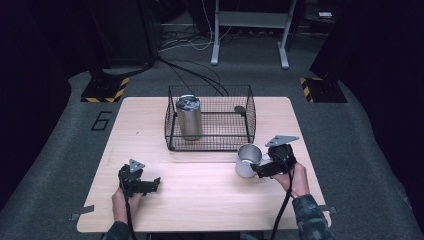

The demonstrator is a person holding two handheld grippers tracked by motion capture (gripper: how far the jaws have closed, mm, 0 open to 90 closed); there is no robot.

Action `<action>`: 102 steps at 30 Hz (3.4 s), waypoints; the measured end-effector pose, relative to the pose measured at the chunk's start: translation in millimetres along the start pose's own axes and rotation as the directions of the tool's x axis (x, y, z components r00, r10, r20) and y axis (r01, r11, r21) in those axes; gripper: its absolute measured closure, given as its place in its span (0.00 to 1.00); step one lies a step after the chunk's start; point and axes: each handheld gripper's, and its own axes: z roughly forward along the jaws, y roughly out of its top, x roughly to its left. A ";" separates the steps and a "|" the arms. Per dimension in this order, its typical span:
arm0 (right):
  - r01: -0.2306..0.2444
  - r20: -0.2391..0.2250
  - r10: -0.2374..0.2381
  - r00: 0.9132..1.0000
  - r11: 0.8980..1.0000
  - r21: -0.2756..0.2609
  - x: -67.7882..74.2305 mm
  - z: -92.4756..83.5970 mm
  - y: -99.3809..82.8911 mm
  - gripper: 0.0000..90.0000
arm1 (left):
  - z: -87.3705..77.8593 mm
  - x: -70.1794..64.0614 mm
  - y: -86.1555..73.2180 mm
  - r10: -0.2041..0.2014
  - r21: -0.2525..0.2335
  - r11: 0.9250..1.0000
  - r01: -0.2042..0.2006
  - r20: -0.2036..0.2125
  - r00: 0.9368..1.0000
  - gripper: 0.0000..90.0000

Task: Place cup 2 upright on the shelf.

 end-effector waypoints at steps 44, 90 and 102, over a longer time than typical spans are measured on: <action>-0.041 0.018 0.039 0.999 0.992 0.119 7.5 55.1 14.2 0.06 | -0.1 -0.1 0.5 0.002 0.007 1.000 -0.002 0.005 1.000 0.00; 0.010 -0.010 -0.009 1.000 0.997 0.076 14.9 11.6 49.5 0.06 | -0.1 -0.1 0.4 0.002 0.007 1.000 -0.002 0.005 1.000 0.00; 0.031 -0.014 -0.030 0.999 0.997 0.068 16.0 4.0 63.1 0.06 | -0.1 -0.1 0.4 0.002 0.007 1.000 -0.002 0.005 1.000 0.00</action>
